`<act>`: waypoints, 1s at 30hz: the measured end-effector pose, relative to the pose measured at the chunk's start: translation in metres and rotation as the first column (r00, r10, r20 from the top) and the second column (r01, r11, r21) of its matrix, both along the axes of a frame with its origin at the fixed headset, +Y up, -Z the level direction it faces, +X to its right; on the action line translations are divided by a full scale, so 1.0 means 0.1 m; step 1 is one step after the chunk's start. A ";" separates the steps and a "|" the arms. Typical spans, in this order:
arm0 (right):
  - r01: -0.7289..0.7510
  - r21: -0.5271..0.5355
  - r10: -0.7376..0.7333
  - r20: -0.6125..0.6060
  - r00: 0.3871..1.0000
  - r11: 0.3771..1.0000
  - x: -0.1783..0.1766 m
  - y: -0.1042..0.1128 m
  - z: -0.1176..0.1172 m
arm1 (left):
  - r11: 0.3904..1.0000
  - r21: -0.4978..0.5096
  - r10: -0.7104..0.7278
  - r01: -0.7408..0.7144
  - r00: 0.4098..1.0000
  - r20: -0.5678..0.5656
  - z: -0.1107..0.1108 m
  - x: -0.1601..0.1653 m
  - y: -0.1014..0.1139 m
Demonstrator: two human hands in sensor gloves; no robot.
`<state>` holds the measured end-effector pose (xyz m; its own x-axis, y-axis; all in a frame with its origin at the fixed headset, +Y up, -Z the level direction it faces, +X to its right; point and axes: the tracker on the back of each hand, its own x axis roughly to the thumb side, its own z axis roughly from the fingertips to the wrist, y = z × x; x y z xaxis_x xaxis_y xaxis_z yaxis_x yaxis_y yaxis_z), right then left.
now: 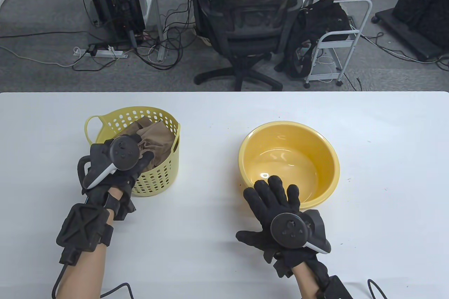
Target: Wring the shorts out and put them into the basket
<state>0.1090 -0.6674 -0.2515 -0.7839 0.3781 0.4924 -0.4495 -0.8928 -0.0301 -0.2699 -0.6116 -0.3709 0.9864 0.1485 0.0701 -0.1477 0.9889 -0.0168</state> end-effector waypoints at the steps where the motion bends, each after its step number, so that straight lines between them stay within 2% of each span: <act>1: 0.000 -0.001 0.000 -0.001 1.000 1.000 0.00 0.00 0.00 | 1.000 -0.002 0.003 -0.003 1.000 0.000 0.00 0.00 0.00; 7: 0.002 -0.002 -0.002 0.001 1.000 1.000 0.00 0.00 0.00 | 0.998 0.050 0.049 -0.050 0.999 0.015 0.08 -0.01 0.07; 12: 0.003 -0.006 -0.003 0.002 1.000 1.000 0.00 0.00 0.00 | 0.990 0.127 0.047 -0.056 0.996 0.073 0.23 0.06 0.25; 21: 0.002 -0.019 -0.002 0.012 1.000 1.000 0.02 0.00 0.00 | 0.973 0.216 0.027 -0.082 0.969 0.246 0.68 0.35 0.52; 25: 0.001 -0.020 0.000 0.014 1.000 1.000 0.02 0.00 0.00 | 0.969 0.230 0.009 -0.090 0.944 0.331 0.89 0.54 0.51; 30: -0.007 -0.027 0.008 0.015 1.000 1.000 0.03 0.00 0.01 | 0.972 0.215 -0.002 -0.097 0.908 0.419 1.10 0.80 0.32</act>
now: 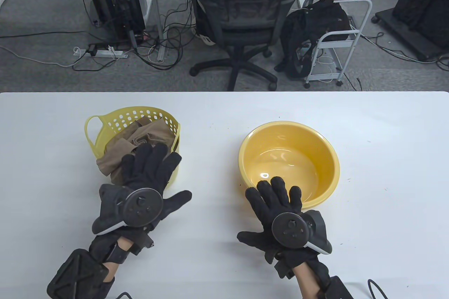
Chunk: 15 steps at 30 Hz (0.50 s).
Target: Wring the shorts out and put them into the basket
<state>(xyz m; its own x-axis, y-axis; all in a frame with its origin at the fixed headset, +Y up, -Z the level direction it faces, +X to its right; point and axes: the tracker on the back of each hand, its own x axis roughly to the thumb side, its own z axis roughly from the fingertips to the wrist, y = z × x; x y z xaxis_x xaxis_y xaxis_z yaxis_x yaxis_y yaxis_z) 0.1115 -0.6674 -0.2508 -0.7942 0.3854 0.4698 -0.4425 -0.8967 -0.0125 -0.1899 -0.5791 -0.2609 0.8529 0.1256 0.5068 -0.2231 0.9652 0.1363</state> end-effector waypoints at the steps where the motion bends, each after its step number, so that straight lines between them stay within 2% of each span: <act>1: 0.000 0.003 0.000 0.001 1.000 1.000 0.00 0.00 0.00 | 1.000 -0.005 -0.011 0.011 1.000 0.007 0.03 0.05 -0.06; 7: 0.000 0.001 0.000 0.002 1.000 1.000 0.01 0.00 0.01 | 0.997 -0.030 -0.064 0.066 0.997 0.040 0.11 0.19 -0.40; 15: -0.011 -0.004 0.011 -0.003 1.000 1.000 0.01 -0.01 0.02 | 0.993 -0.088 -0.071 0.076 0.996 0.055 0.09 0.22 -0.81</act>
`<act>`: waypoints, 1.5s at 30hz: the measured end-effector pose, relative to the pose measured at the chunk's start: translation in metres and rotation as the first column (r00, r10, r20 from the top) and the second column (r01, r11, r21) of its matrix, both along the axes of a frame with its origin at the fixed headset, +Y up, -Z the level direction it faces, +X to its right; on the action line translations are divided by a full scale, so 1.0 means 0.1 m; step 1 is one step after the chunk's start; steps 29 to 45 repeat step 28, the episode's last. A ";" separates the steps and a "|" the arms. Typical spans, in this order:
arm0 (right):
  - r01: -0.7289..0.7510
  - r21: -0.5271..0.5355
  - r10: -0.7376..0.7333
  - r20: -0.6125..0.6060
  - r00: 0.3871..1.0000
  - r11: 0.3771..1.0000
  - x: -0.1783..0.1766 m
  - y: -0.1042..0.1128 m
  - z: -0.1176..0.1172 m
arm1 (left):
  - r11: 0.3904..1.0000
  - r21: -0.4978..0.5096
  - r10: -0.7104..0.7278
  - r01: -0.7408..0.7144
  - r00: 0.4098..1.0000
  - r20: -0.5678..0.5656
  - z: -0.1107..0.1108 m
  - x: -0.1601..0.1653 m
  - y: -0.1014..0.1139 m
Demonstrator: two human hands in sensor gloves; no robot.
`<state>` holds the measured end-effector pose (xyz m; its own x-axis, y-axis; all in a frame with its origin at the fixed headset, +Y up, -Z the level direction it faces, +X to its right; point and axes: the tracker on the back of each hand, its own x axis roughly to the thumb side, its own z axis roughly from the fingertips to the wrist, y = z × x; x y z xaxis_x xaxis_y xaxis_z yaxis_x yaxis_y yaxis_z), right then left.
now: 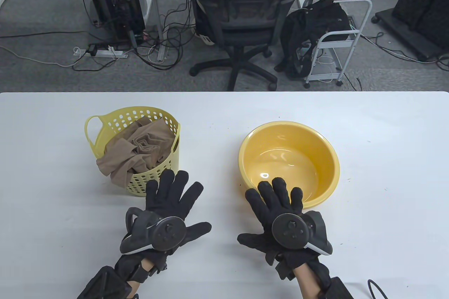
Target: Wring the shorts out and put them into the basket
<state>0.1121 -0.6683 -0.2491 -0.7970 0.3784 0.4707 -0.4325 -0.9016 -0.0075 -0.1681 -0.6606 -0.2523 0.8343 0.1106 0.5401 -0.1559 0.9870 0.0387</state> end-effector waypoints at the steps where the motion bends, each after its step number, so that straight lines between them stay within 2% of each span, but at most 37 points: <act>1: -0.004 -0.001 0.004 -0.001 1.000 1.000 0.00 0.00 0.00 | 1.000 -0.014 0.000 0.000 1.000 0.002 -0.01 -0.01 -0.05; 6: -0.017 -0.006 0.017 -0.004 1.000 1.000 -0.01 -0.01 0.01 | 0.999 -0.053 -0.009 0.009 1.000 0.006 -0.04 -0.03 -0.24; 12: -0.022 -0.011 0.022 -0.002 1.000 1.000 -0.02 -0.01 0.01 | 0.997 -0.080 -0.008 0.009 1.000 0.012 -0.06 -0.06 -0.31; 45: -0.037 0.008 0.037 -0.019 0.999 0.999 -0.07 0.00 0.04 | 0.998 -0.055 -0.009 0.010 1.000 0.024 -0.04 -0.09 -0.29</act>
